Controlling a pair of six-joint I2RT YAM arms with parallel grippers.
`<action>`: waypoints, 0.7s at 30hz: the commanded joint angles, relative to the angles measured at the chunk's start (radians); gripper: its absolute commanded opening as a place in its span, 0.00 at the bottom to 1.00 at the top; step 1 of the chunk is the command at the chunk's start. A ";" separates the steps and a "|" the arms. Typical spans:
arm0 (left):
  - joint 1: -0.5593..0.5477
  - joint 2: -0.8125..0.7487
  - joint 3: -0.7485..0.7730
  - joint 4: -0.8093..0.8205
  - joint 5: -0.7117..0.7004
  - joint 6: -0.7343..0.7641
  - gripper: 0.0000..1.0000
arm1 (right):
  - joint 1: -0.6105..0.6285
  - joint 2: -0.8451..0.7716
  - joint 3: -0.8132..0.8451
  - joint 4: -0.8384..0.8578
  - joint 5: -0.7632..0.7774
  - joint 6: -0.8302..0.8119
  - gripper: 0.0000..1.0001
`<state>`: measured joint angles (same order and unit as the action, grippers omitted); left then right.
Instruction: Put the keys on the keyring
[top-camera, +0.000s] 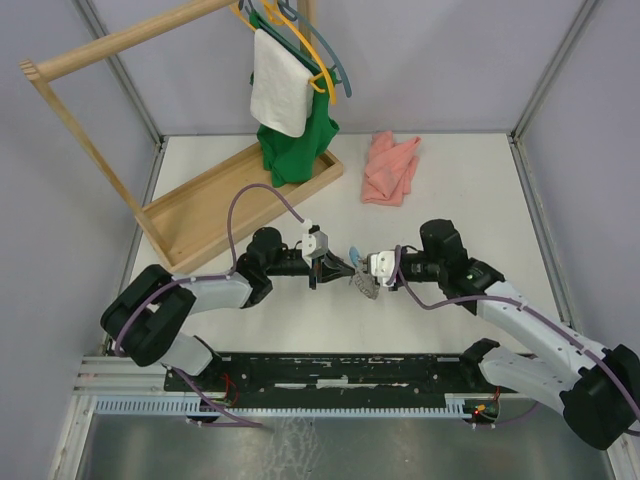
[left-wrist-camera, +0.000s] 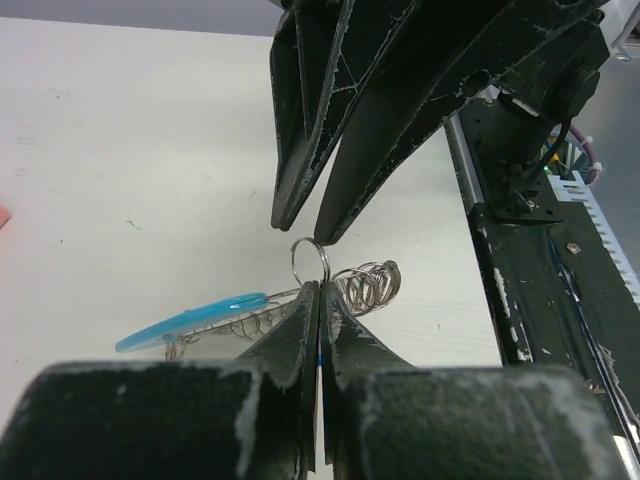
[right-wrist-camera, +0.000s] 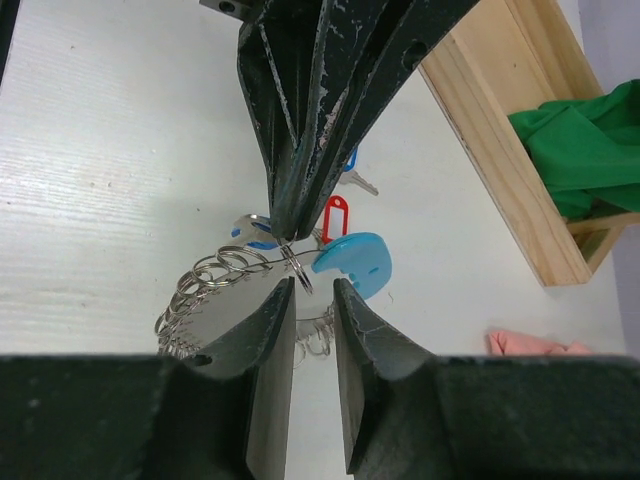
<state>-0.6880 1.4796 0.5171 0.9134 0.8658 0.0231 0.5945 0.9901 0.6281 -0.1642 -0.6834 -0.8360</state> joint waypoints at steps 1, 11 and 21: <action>-0.015 -0.042 0.045 -0.027 0.012 0.019 0.03 | 0.003 -0.002 0.071 -0.109 0.000 -0.091 0.31; -0.034 -0.057 0.083 -0.120 -0.002 0.057 0.03 | 0.016 0.038 0.150 -0.249 -0.031 -0.224 0.37; -0.040 -0.054 0.095 -0.143 -0.004 0.067 0.03 | 0.075 0.111 0.206 -0.319 0.035 -0.318 0.30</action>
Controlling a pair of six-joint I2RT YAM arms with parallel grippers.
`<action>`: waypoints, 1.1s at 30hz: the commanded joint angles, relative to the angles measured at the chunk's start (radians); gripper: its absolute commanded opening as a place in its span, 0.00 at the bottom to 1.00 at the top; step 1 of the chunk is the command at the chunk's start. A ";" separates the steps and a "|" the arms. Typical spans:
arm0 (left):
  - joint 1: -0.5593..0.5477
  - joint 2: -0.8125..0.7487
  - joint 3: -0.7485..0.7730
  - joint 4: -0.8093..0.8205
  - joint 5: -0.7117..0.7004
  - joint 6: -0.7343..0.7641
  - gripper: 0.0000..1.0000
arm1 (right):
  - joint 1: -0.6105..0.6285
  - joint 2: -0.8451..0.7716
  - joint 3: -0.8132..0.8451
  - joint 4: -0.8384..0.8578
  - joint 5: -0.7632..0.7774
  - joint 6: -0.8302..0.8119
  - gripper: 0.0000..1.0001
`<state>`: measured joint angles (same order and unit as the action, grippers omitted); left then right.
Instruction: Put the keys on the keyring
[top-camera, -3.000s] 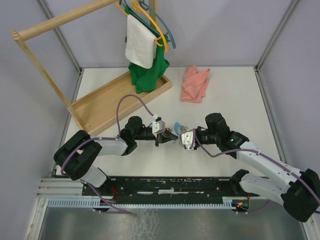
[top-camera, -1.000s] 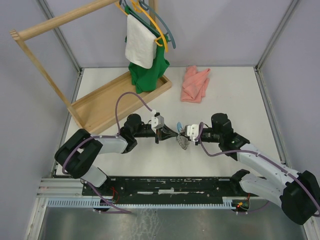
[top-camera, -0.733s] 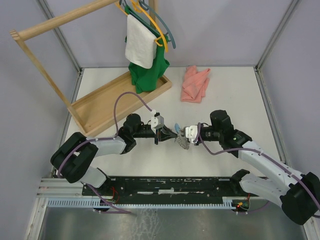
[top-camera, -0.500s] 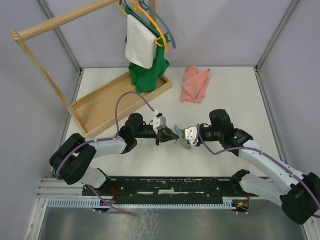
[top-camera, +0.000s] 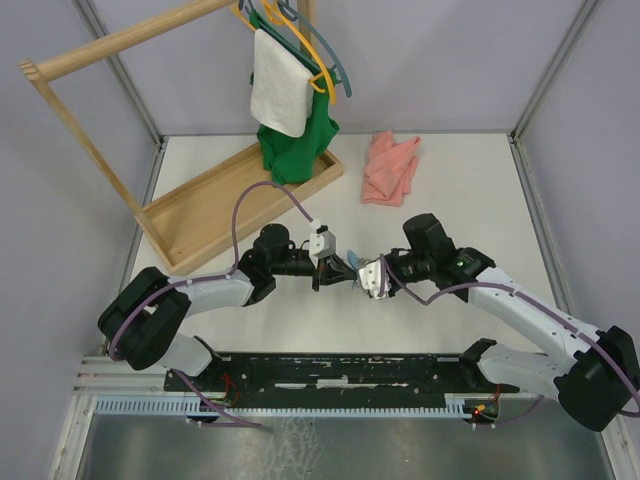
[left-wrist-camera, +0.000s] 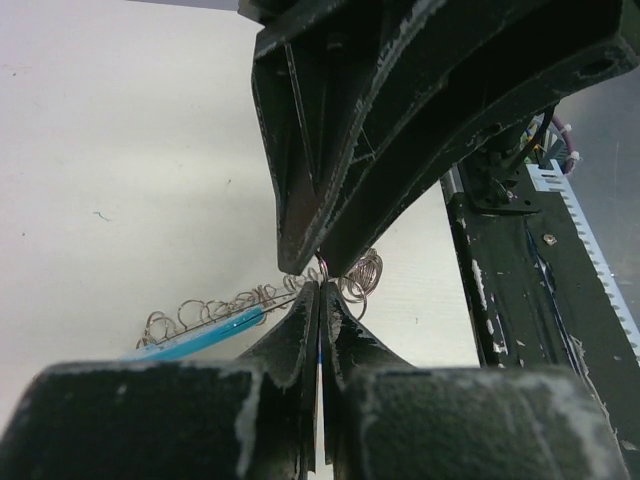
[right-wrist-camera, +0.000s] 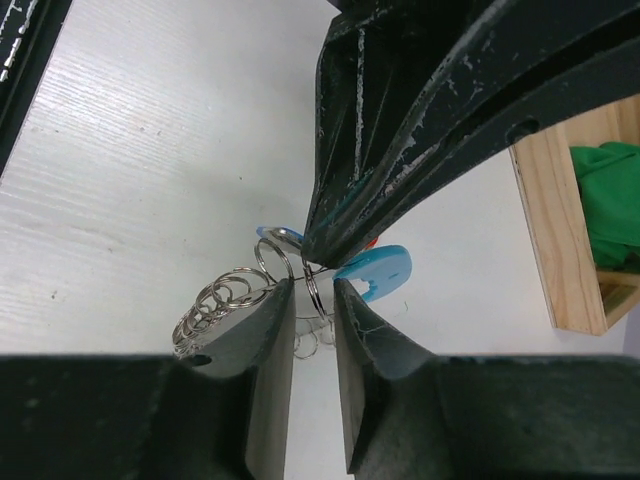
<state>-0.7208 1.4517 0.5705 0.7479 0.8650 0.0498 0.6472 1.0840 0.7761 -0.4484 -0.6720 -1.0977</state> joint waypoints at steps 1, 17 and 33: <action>-0.009 -0.025 0.042 0.020 -0.003 0.041 0.03 | 0.026 0.020 0.059 -0.035 0.027 -0.059 0.27; 0.003 -0.016 0.014 -0.021 -0.049 0.082 0.03 | -0.050 -0.117 -0.051 0.200 -0.025 0.187 0.01; 0.002 0.072 0.021 0.054 -0.044 0.047 0.03 | -0.125 -0.132 -0.238 0.757 -0.139 0.626 0.01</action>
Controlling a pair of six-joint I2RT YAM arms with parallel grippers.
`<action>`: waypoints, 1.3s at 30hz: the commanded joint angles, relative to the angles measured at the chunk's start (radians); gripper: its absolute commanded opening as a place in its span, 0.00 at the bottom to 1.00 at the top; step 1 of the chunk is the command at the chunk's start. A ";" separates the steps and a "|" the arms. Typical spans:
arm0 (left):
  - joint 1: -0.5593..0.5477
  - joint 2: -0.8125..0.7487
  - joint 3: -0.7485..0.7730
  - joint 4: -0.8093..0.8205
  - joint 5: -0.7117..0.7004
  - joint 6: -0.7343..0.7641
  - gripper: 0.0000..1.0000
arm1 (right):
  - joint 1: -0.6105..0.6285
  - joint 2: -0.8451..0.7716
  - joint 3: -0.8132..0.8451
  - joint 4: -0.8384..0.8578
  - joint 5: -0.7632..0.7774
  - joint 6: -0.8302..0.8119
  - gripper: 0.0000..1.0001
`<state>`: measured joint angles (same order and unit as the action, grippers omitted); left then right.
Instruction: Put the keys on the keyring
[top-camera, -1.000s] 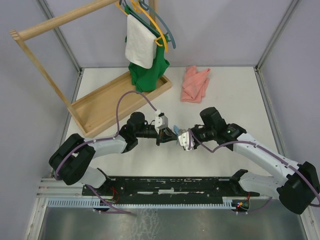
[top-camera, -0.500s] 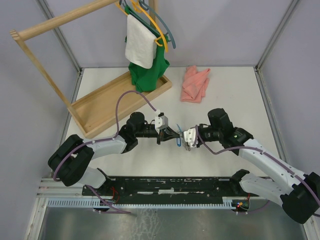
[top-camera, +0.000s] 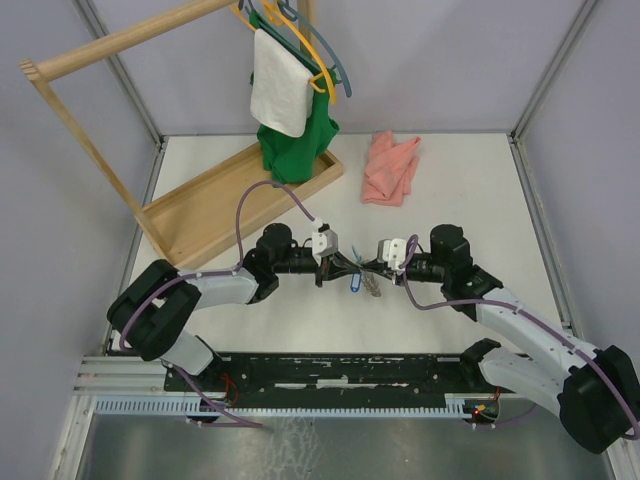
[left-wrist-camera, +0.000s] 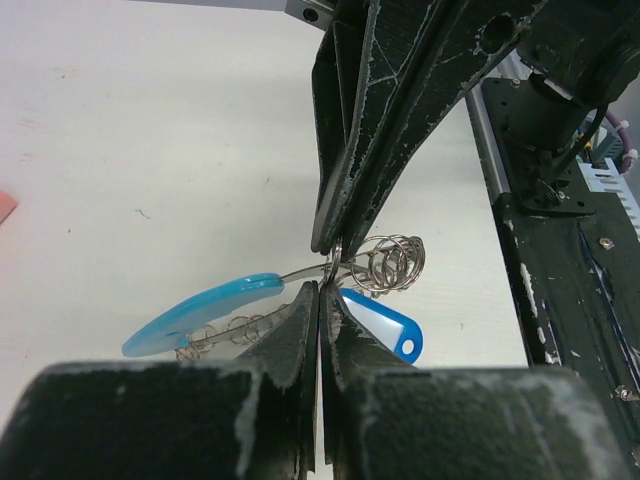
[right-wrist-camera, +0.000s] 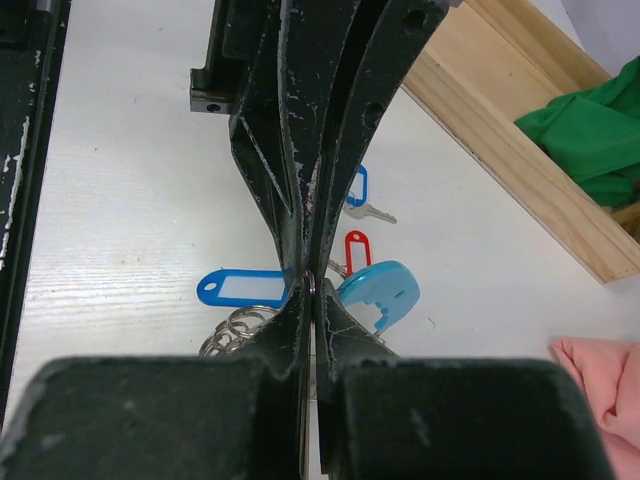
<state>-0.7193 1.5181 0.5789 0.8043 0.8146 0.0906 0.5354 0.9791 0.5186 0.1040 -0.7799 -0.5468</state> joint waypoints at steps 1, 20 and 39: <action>0.000 -0.004 0.010 -0.004 0.002 0.007 0.03 | -0.015 -0.031 0.031 0.155 -0.026 0.044 0.01; -0.006 -0.090 0.057 -0.145 -0.026 0.069 0.03 | -0.014 -0.079 0.235 -0.523 0.068 -0.344 0.36; -0.010 -0.078 0.059 -0.155 -0.031 0.080 0.03 | 0.048 -0.059 0.096 -0.442 0.167 -0.369 0.44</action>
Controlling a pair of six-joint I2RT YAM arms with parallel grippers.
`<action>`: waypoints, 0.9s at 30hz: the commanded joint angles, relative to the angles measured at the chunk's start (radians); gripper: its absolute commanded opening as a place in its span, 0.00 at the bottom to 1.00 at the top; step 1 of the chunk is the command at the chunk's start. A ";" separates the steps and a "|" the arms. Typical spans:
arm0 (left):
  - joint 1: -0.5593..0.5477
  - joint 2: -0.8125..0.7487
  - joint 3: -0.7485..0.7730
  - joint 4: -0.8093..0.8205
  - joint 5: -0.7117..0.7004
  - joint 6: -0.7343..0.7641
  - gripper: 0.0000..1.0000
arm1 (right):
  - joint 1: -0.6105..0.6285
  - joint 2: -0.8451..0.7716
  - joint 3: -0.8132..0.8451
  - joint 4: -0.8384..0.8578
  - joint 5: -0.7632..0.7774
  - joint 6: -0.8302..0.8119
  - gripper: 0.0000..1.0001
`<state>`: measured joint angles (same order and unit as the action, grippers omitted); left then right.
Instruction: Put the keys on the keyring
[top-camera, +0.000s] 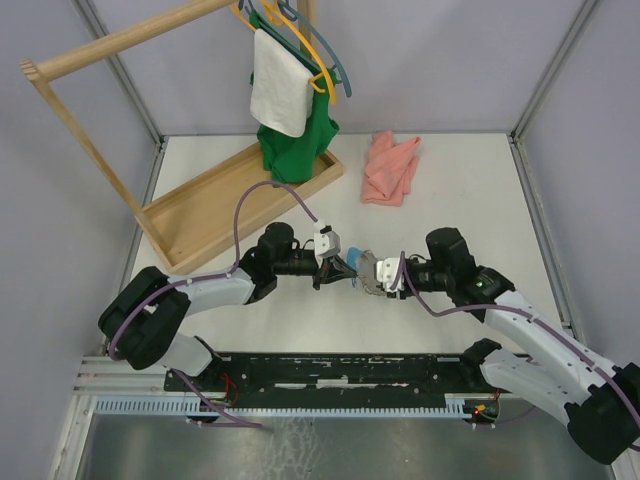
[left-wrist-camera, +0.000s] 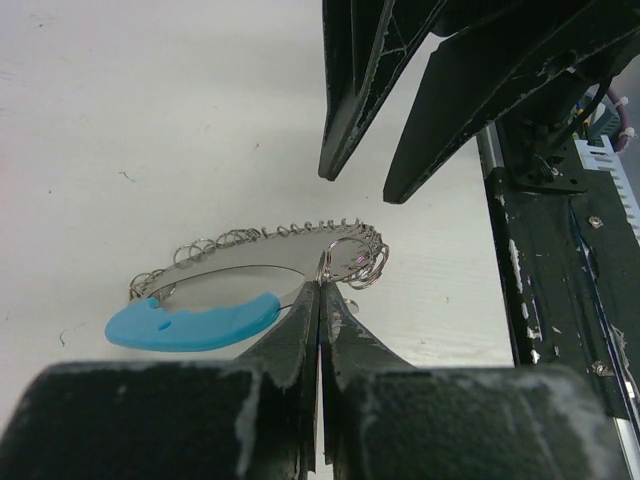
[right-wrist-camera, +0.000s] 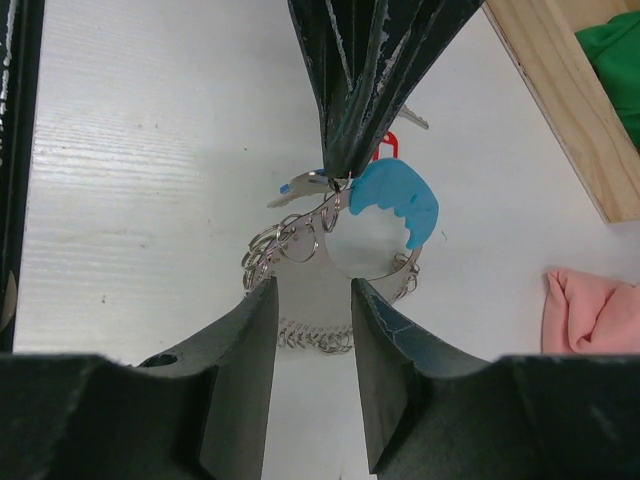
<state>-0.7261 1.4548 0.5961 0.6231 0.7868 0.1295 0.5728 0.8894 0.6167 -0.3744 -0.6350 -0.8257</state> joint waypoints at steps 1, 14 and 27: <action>-0.004 -0.014 0.041 0.026 -0.004 0.042 0.03 | 0.013 0.040 -0.001 0.048 0.024 -0.083 0.44; -0.006 -0.008 0.038 0.026 -0.007 0.051 0.03 | 0.010 0.054 0.084 0.127 0.099 0.783 0.45; -0.005 0.001 0.041 0.019 -0.018 0.062 0.03 | 0.002 0.125 0.126 0.022 0.252 1.184 0.42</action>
<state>-0.7269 1.4567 0.5961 0.6216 0.7753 0.1516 0.5804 0.9836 0.6903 -0.3523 -0.4259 0.2234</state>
